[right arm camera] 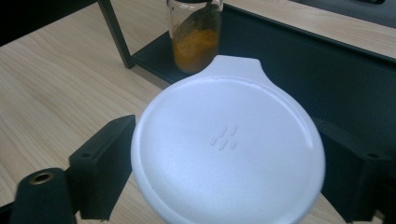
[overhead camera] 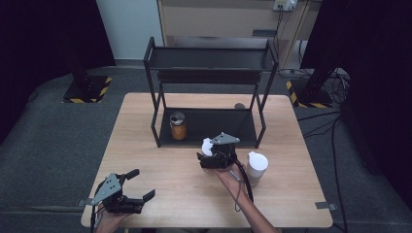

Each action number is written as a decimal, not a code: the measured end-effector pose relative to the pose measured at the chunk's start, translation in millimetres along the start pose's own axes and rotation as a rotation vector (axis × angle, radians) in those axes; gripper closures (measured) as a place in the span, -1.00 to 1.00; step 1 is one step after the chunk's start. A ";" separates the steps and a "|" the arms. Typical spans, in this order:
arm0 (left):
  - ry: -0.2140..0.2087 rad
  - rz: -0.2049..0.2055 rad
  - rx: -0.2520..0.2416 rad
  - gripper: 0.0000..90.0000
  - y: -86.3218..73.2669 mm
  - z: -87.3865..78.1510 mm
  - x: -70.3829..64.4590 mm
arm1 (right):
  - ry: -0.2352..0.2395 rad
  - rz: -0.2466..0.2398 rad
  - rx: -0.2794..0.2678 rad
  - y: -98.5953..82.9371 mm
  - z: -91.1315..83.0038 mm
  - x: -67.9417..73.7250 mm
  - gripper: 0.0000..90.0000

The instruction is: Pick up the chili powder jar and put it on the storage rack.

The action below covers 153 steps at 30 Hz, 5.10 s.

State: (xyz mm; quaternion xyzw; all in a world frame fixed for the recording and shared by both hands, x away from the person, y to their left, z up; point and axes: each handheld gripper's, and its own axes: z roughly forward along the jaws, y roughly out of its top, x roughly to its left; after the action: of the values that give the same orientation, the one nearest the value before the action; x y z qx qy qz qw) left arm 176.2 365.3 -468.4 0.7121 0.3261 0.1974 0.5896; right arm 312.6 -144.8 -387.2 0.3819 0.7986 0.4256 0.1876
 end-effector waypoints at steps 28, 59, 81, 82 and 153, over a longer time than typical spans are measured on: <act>-0.003 -0.002 0.001 -0.94 -0.5 1.0 1.0 | -0.002 -0.031 -0.010 9.9 -1.8 -0.7 -0.31; -0.007 -0.006 0.001 -0.94 -1.0 1.0 2.8 | -0.056 -0.004 -0.056 66.4 36.9 -20.6 -0.31; -0.007 -0.019 -0.005 -0.94 -2.7 0.1 4.9 | -0.113 0.019 -0.044 72.3 73.9 -30.7 -0.31; -0.007 -0.018 -0.005 -0.94 -2.8 0.1 4.9 | -0.116 0.025 -0.040 72.4 74.8 -30.0 -0.31; -0.011 -0.009 0.001 -0.94 -2.5 1.7 4.6 | -0.056 -0.059 -0.160 97.1 -22.7 -35.4 -0.79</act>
State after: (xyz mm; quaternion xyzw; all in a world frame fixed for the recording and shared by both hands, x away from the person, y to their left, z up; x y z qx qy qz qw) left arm 180.0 367.5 -471.6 0.7118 0.3262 0.1909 0.5920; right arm 364.7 -150.6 -295.3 0.3536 0.7675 0.4715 0.2521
